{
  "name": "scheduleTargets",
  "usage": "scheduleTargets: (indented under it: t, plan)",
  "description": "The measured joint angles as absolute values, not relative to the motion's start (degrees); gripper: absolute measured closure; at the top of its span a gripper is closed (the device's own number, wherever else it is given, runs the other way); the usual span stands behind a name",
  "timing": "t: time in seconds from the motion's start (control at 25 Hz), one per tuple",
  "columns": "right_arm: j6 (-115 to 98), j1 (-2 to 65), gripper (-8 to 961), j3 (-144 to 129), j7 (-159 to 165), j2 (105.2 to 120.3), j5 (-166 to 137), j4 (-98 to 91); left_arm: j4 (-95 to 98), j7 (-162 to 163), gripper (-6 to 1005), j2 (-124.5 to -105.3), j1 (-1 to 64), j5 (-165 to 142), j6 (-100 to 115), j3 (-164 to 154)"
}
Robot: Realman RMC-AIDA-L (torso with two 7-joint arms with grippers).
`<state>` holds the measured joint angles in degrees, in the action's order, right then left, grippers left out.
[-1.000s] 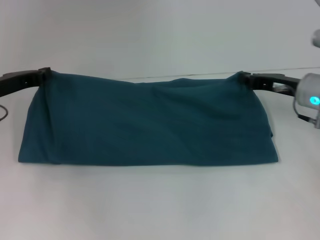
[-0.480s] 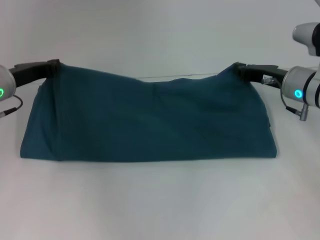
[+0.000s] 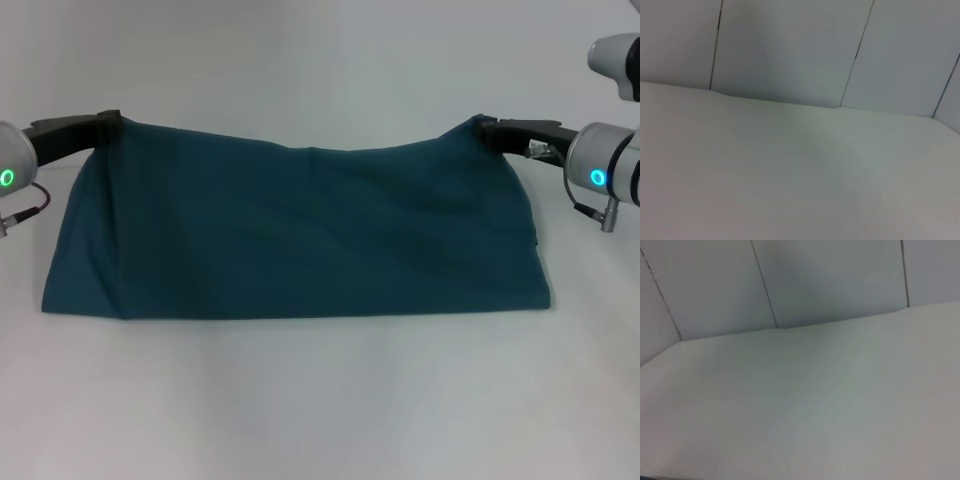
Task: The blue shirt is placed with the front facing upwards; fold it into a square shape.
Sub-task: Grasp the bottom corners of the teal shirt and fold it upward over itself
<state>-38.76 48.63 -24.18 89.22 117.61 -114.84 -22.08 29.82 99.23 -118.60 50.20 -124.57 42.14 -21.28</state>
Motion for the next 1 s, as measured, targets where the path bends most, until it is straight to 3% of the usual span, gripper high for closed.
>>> scheduleTargets:
  t: [0.2,0.44,0.56,1.0]
  plan:
    - [-37.18,48.8,878,-24.45,87.07,118.21,-113.08,-21.63,28.21,96.71,922,-119.05,50.3,-122.37,40.51,-21.27]
    - [-34.03,49.52,825,-24.52,82.61,118.43,-110.73,-20.13,27.65,91.59,914,-121.49,50.51,-119.18,34.17,-21.26]
    - [-31.55,49.72,798,-24.48,81.4,118.84,-109.44,-20.67,27.19,91.5,910,-121.79,50.65,-117.88,31.47,-21.17]
    - [-37.08,45.39,485,-24.47,75.94,118.17,-101.24,-22.94,28.44,92.33,554,-121.52,46.82,-113.55,32.43,-22.14]
